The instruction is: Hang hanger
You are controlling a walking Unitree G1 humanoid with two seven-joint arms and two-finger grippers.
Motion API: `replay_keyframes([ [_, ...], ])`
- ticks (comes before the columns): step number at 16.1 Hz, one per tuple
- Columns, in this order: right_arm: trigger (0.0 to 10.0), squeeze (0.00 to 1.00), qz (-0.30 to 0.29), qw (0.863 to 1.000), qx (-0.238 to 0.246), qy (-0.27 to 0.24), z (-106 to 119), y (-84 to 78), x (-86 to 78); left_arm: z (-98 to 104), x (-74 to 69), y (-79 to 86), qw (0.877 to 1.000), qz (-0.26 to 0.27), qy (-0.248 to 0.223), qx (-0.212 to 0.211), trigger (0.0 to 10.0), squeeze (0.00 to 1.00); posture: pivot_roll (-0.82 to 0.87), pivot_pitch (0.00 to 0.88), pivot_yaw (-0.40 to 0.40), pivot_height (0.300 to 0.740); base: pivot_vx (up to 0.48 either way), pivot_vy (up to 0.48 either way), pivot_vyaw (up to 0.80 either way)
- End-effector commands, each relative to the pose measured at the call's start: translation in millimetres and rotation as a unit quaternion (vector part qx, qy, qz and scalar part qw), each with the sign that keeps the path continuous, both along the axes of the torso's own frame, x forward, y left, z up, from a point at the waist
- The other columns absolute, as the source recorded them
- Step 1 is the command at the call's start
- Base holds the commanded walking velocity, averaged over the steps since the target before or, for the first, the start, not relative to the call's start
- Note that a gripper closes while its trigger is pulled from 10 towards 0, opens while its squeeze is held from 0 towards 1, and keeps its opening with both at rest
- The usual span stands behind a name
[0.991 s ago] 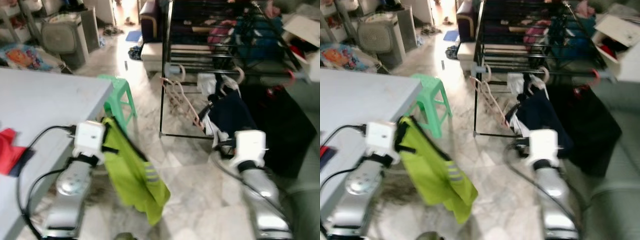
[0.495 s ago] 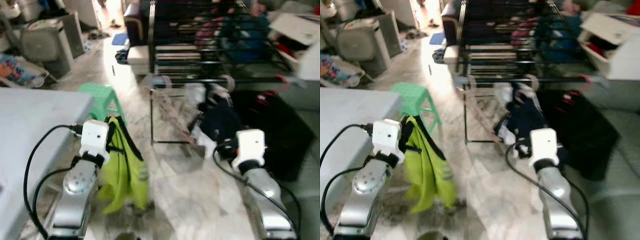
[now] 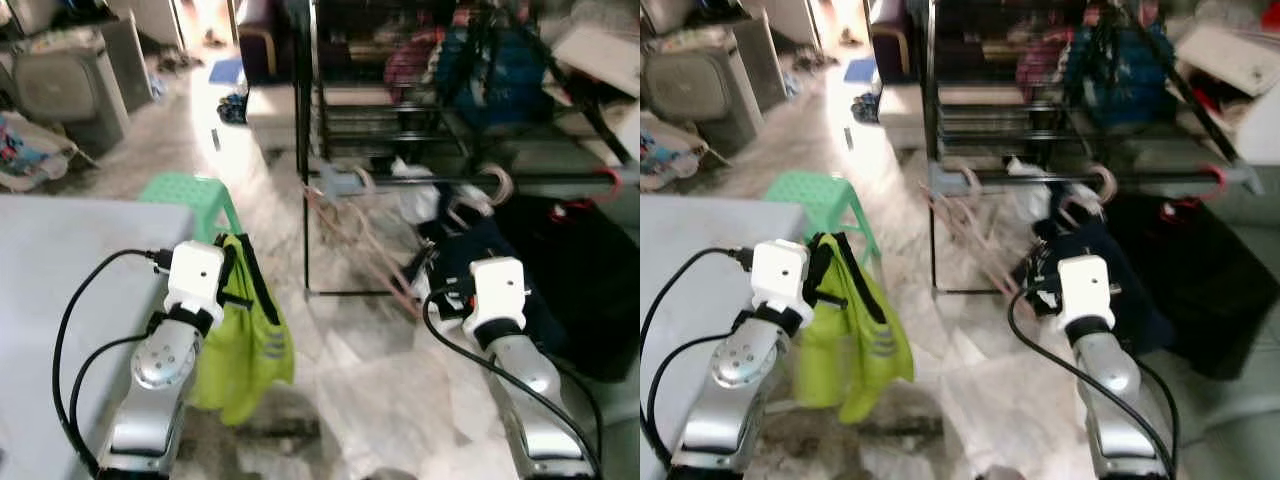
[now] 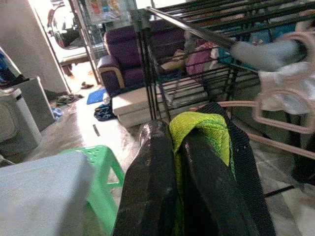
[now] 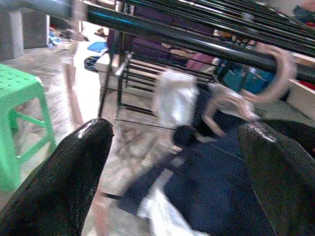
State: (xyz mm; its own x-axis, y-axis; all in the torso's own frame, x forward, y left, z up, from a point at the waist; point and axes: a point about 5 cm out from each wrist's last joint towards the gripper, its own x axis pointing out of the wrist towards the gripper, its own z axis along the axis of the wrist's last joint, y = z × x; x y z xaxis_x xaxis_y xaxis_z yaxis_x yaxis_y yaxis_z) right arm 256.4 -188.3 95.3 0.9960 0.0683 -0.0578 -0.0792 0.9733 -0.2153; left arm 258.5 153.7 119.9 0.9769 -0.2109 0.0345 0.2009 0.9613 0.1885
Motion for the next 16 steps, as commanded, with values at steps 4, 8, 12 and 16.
replay_keyframes([
  [4,10.0,0.0,0.015,1.0,0.001,-0.005,3,5.3,4.2,9,0.8,3.7,1.0,0.006,-0.021,0.003,10.0,0.0,0.01,0.021,-0.005,0.74,0.463,0.0,0.0],
  [8,10.0,0.0,0.071,0.995,0.018,0.062,-10,6.9,6.8,8,-0.1,2.0,1.0,0.002,-0.013,-0.003,10.0,0.0,0.01,0.025,-0.005,0.74,0.0,0.0,0.0],
  [12,10.0,0.0,0.11,0.993,0.005,0.049,0,3.1,15.7,8,-2.0,3.3,1.0,0.004,-0.01,-0.001,10.0,0.0,0.02,0.03,-0.005,0.74,0.0,0.0,0.0],
  [16,10.0,0.0,0.127,0.988,0.025,0.089,-3,-1.6,13.0,7,-4.2,4.8,1.0,0.006,-0.003,0.001,10.0,0.0,0.02,0.03,-0.007,0.74,0.0,0.0,0.0],
])
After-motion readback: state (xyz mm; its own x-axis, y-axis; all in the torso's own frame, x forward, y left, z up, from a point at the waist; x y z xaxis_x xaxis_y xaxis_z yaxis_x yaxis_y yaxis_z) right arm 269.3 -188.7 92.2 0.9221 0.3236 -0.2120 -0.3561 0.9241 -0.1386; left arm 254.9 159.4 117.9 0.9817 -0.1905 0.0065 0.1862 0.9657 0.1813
